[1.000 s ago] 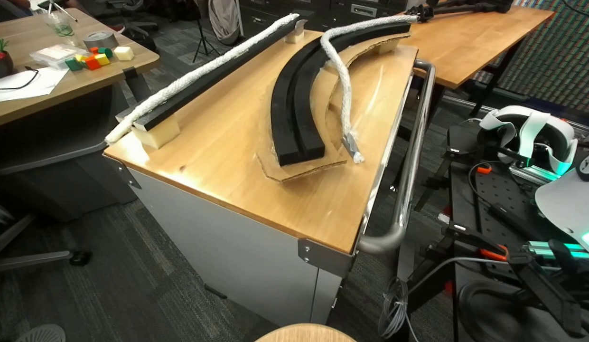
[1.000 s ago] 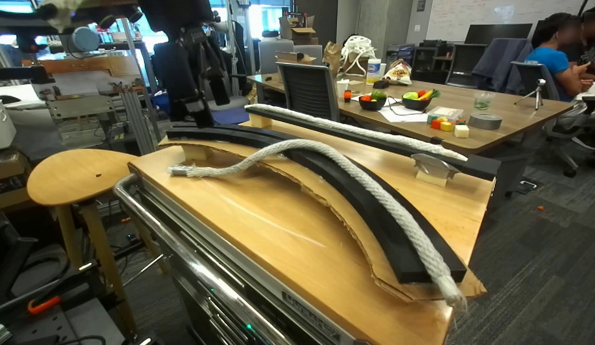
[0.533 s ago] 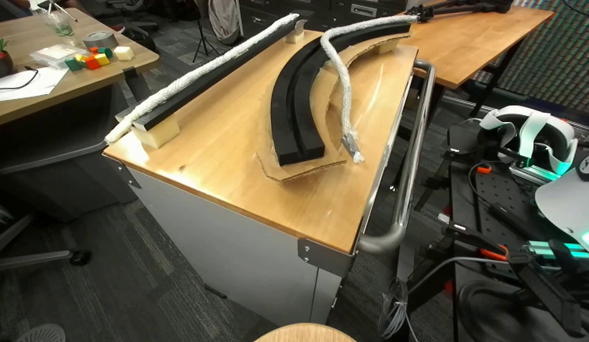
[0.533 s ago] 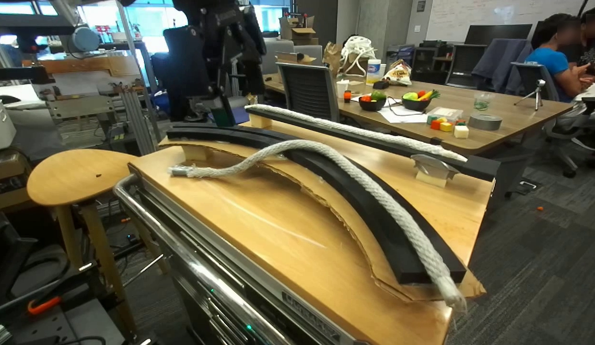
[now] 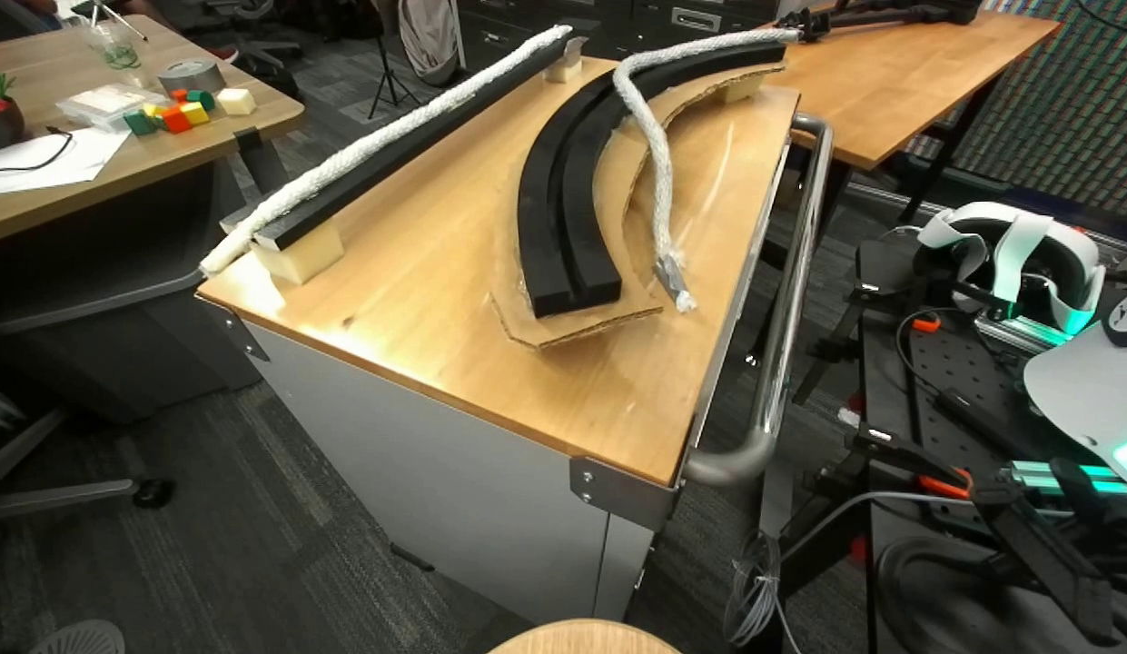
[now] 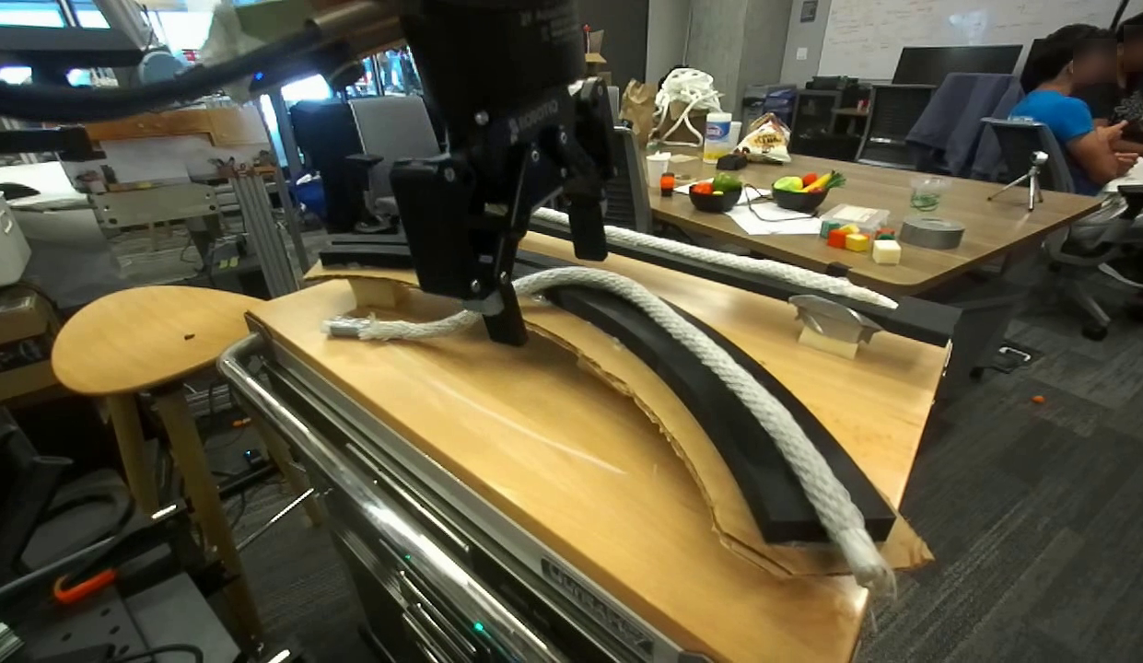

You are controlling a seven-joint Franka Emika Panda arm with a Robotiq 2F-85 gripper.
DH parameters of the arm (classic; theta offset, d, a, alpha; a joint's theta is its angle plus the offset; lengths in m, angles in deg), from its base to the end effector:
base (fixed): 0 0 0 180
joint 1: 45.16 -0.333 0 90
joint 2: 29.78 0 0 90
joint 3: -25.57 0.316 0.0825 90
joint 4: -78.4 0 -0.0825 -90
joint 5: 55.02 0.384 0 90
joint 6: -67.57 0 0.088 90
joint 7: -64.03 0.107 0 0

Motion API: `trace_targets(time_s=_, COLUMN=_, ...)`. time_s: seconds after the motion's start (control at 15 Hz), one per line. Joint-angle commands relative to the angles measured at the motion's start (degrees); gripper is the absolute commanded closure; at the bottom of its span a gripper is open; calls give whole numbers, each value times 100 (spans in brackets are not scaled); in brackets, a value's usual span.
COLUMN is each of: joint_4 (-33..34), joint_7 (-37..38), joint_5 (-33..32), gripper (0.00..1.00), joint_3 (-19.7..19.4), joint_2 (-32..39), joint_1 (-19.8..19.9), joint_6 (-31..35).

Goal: Pick up the rope from the board and put it on the table

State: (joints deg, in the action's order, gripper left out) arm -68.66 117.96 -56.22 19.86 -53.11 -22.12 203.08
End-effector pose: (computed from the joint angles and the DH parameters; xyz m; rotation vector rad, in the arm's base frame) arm 0.3715 -0.2043 0.4236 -2.3146 2.0007 -0.2975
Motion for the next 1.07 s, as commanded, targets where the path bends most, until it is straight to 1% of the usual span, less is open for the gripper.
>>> trace_targets(time_s=0.0, joint_4=-134, joint_7=77, joint_5=-354, gripper=0, joint_3=189, joint_2=-244, joint_1=-83, joint_6=278)
trace_targets(time_s=0.2, joint_4=237, joint_7=178, joint_5=-397, gripper=0, joint_3=284, joint_2=-27, joint_1=-103, joint_6=322)
trace_targets(time_s=0.27, joint_4=363, joint_7=234, joint_5=-396, gripper=1, joint_3=303, joint_2=66, joint_1=-86, joint_6=336)
trace_targets(time_s=0.33, joint_4=475, joint_7=270, joint_5=-384, gripper=5, joint_3=304, joint_2=157, joint_1=-81, joint_6=331)
trace_targets(time_s=0.53, joint_4=846, joint_7=452, joint_5=-289, gripper=25, joint_3=219, joint_2=562, joint_1=-84, joint_6=331)
trace_targets(time_s=0.67, joint_4=1011, joint_7=649, joint_5=-249, gripper=18, joint_3=143, joint_2=874, joint_1=-109, joint_6=408)
trace_targets(time_s=0.73, joint_4=1074, joint_7=758, joint_5=-261, gripper=21, joint_3=102, joint_2=1047, joint_1=-119, joint_6=478)
trace_targets(time_s=0.87, joint_4=1201, joint_7=942, joint_5=-256, gripper=21, joint_3=-1, joint_2=1361, joint_1=-152, joint_6=611)
trace_targets(time_s=1.0, joint_4=1330, joint_7=1073, joint_5=-190, gripper=28, joint_3=-124, joint_2=1628, joint_1=-200, joint_6=705)
